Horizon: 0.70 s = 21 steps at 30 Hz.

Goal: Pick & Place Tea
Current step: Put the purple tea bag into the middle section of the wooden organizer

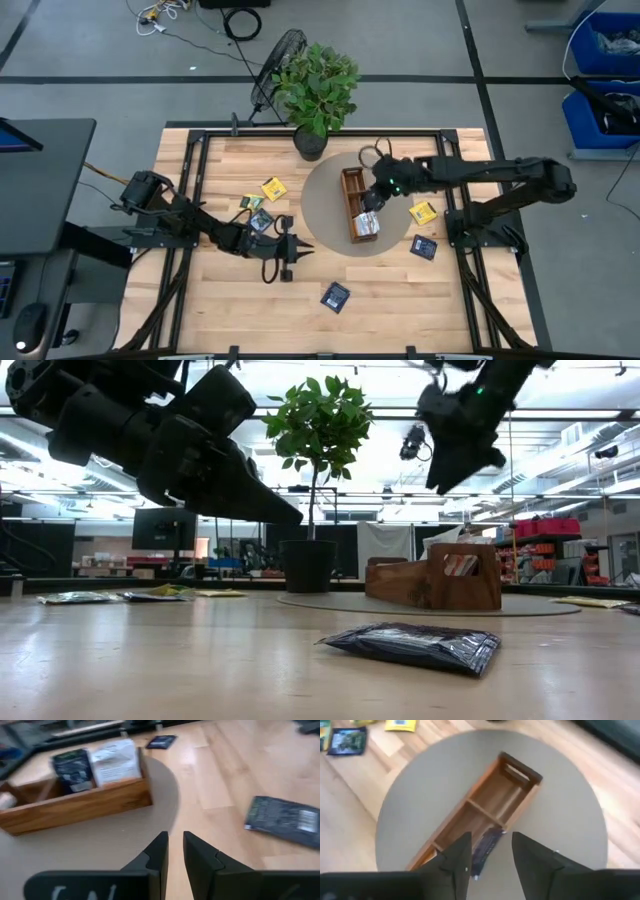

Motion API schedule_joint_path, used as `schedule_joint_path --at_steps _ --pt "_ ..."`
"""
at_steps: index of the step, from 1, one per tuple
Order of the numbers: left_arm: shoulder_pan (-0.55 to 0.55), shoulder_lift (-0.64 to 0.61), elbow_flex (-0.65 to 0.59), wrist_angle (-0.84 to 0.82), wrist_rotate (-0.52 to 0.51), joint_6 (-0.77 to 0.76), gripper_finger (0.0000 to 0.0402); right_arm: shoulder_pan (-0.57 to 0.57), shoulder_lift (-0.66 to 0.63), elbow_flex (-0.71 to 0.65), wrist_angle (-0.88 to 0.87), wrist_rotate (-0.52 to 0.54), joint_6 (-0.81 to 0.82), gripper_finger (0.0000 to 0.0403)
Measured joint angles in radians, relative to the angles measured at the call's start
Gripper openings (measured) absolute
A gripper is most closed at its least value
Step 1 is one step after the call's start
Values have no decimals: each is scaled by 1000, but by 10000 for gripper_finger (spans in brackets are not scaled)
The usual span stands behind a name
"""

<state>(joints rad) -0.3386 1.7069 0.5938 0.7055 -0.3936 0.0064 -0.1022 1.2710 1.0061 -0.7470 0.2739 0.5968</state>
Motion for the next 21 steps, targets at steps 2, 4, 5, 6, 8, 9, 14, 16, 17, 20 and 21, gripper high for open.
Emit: schedule_joint_path --at_steps 2,4,5,6,8,9,14,16,17,20,21 --pt "13 0 0 0 60 -36 63 76 -9 0 8 59 0 142" --pt "25 0 0 0 119 -57 67 157 -9 0 26 130 -4 138" --pt "30 0 0 0 145 -62 71 198 -9 0 36 168 -8 137" --pt "35 1 0 2 158 -70 77 238 -9 -1 52 210 -17 135" --pt "42 1 0 4 175 -82 93 315 -9 -13 105 276 -41 133" --pt "46 1 0 7 186 -86 103 352 -9 -23 132 307 -57 132" --pt "56 1 1 54 188 -69 147 498 -9 -138 394 335 -191 122" --pt "56 1 1 76 188 -56 159 535 -15 -205 523 336 -243 116" --pt "56 1 1 83 189 -56 163 550 -22 -240 589 340 -272 113" --pt "55 1 1 85 191 -72 172 583 -57 -345 727 361 -329 101" --pt "55 1 1 85 190 -73 173 591 -78 -377 767 362 -343 97"
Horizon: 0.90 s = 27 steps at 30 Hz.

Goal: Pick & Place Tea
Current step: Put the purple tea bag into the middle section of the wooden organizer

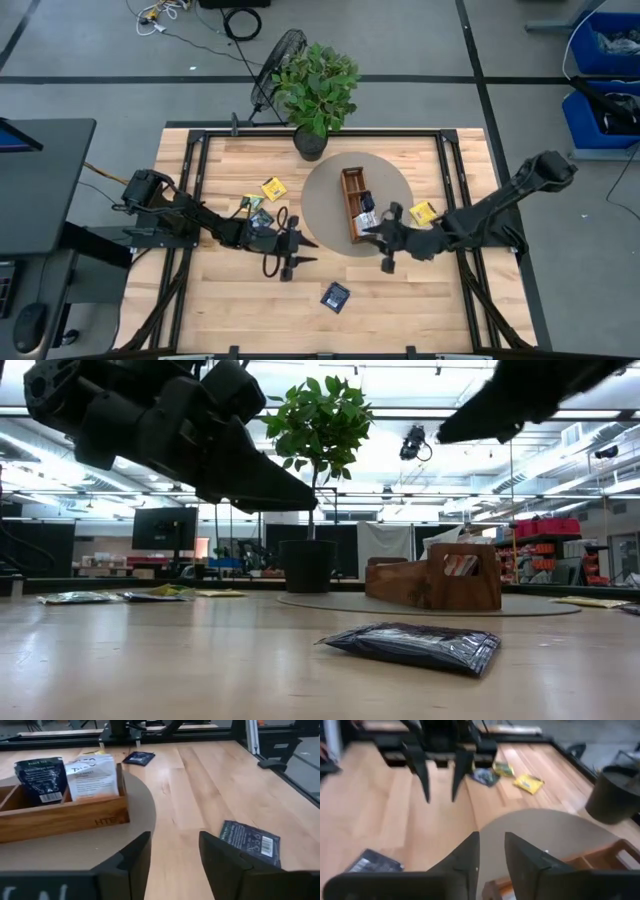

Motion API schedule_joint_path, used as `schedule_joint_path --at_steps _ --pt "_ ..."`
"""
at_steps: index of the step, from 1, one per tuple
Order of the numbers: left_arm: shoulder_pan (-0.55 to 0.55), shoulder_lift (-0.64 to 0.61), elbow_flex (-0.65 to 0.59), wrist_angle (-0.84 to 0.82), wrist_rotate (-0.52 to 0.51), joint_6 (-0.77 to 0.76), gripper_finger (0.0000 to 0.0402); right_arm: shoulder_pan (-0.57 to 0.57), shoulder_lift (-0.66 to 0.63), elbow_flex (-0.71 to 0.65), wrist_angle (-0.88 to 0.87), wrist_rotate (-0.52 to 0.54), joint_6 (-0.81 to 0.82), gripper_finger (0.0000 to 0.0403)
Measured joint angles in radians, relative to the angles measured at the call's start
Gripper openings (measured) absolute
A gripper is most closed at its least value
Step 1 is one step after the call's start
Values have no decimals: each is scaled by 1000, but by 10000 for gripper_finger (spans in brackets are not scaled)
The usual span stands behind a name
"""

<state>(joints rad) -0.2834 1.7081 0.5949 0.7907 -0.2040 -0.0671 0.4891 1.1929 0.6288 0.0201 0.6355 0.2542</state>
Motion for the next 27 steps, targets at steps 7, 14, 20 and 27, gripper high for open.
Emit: schedule_joint_path --at_steps 7,14,20,27 --pt "0 1 24 -42 87 14 174 65 -172 -215 326 -74 -114 68" --pt "1 30 181 -295 131 10 174 97 -262 -323 405 -75 -95 53" --pt "0 112 251 -319 219 58 174 98 -263 -325 388 -78 -11 52" --pt "7 212 322 -312 299 58 174 93 -262 -325 328 -76 94 52"
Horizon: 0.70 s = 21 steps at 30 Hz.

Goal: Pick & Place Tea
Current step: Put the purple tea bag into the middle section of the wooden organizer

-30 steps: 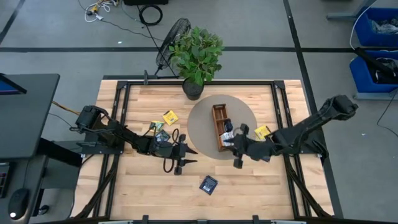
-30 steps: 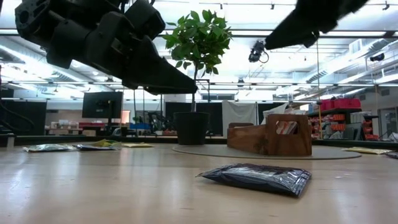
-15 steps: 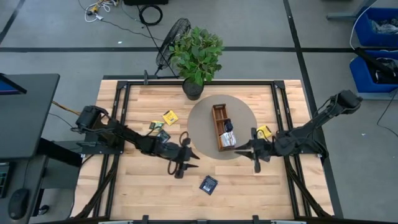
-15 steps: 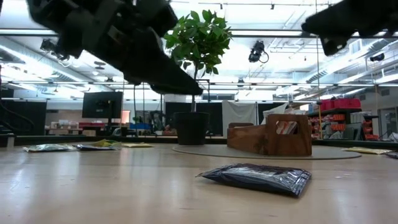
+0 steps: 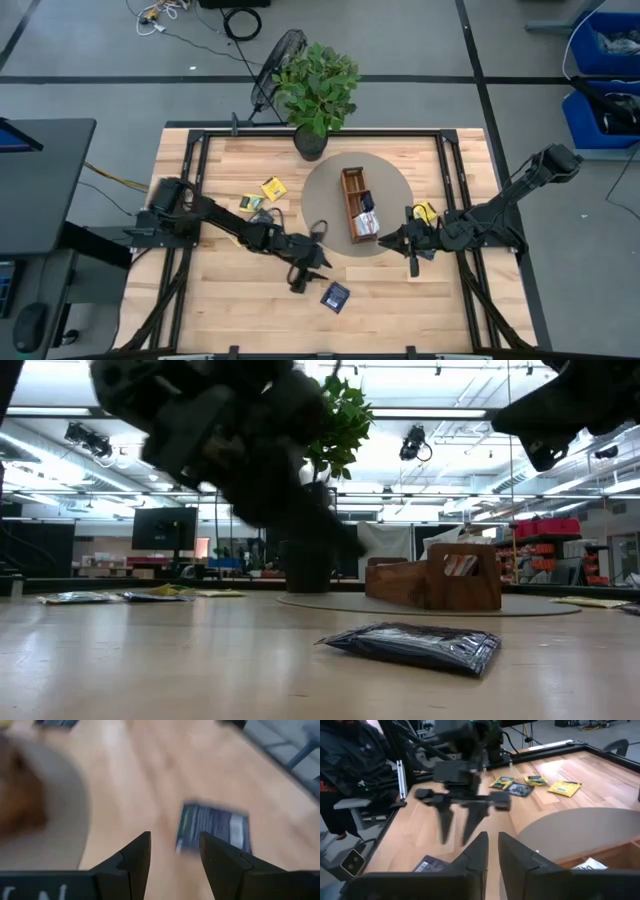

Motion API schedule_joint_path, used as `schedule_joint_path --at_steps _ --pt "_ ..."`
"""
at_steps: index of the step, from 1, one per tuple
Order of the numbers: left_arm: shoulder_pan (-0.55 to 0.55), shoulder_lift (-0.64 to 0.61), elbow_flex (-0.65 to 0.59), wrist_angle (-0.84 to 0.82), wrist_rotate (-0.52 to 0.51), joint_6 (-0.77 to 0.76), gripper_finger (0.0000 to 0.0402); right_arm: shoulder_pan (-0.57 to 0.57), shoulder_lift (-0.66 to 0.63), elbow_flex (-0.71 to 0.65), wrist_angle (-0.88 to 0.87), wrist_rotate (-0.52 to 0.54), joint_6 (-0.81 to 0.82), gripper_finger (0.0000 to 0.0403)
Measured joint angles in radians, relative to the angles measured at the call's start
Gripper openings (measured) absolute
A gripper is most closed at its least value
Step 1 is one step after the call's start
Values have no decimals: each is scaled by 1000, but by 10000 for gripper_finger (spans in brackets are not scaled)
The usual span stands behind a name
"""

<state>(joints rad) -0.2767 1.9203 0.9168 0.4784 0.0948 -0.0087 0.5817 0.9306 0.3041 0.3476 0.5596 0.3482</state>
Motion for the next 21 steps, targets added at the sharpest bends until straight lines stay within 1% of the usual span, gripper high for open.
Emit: schedule_joint_path --at_steps 6,9,10,15,21 --pt "-35 63 53 -58 4 76 174 -4 0 -1 -5 1 7 52" --pt "-40 86 74 -53 4 81 174 -4 1 -1 1 1 10 52" --pt "-41 89 74 -75 3 80 175 -5 0 -1 1 2 10 52" --pt "-35 112 106 -60 -11 70 175 -5 1 -1 -17 18 9 52" --pt "-35 123 106 -62 -22 101 175 -5 1 -1 -28 20 10 52"
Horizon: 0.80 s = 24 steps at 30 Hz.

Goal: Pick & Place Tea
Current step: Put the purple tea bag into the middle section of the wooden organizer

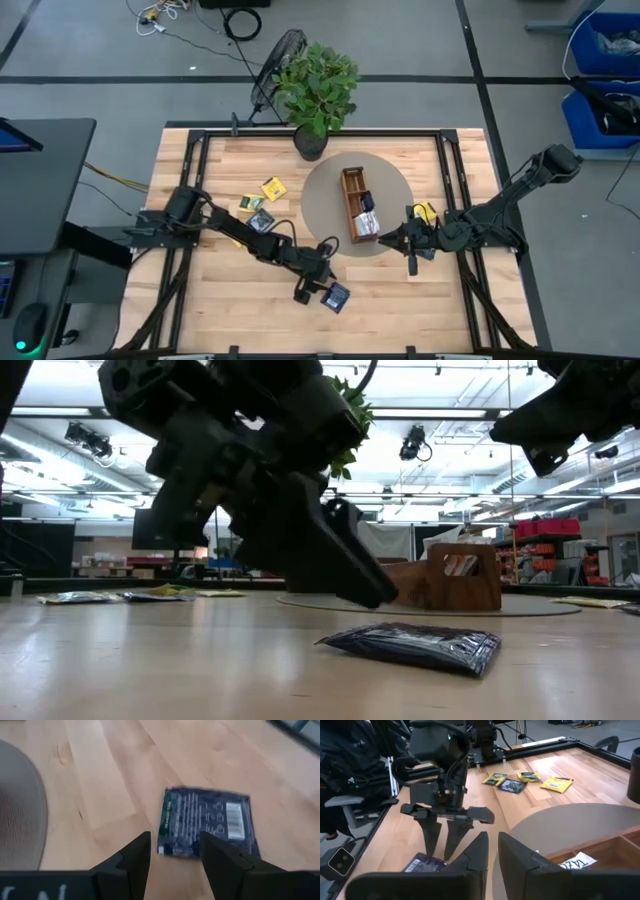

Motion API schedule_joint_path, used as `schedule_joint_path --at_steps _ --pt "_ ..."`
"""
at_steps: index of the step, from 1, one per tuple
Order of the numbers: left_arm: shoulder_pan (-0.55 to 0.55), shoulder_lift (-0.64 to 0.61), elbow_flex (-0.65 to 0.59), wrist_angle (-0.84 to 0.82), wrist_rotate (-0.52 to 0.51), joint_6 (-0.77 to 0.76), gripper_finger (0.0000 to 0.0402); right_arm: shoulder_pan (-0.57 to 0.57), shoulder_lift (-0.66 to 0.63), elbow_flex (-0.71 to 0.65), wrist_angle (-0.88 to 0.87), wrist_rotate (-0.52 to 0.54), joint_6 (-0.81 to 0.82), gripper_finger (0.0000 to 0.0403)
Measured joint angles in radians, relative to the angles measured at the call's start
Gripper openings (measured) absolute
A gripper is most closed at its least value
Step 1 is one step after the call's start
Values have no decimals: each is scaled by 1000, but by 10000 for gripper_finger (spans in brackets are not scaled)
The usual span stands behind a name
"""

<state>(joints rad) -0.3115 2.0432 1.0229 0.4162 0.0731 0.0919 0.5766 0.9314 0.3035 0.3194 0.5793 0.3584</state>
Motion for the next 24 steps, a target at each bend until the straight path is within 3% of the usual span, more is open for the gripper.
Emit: schedule_joint_path --at_steps 8,12,17,24 --pt "6 46 6 32 -10 7 164 0 0 0 -6 1 0 52" --pt "5 46 6 31 -36 7 112 0 0 0 -9 11 0 52" --pt "8 46 6 17 -36 0 15 0 0 0 -25 12 2 52" --pt "14 36 5 21 -24 -52 10 0 0 0 -33 14 26 52"
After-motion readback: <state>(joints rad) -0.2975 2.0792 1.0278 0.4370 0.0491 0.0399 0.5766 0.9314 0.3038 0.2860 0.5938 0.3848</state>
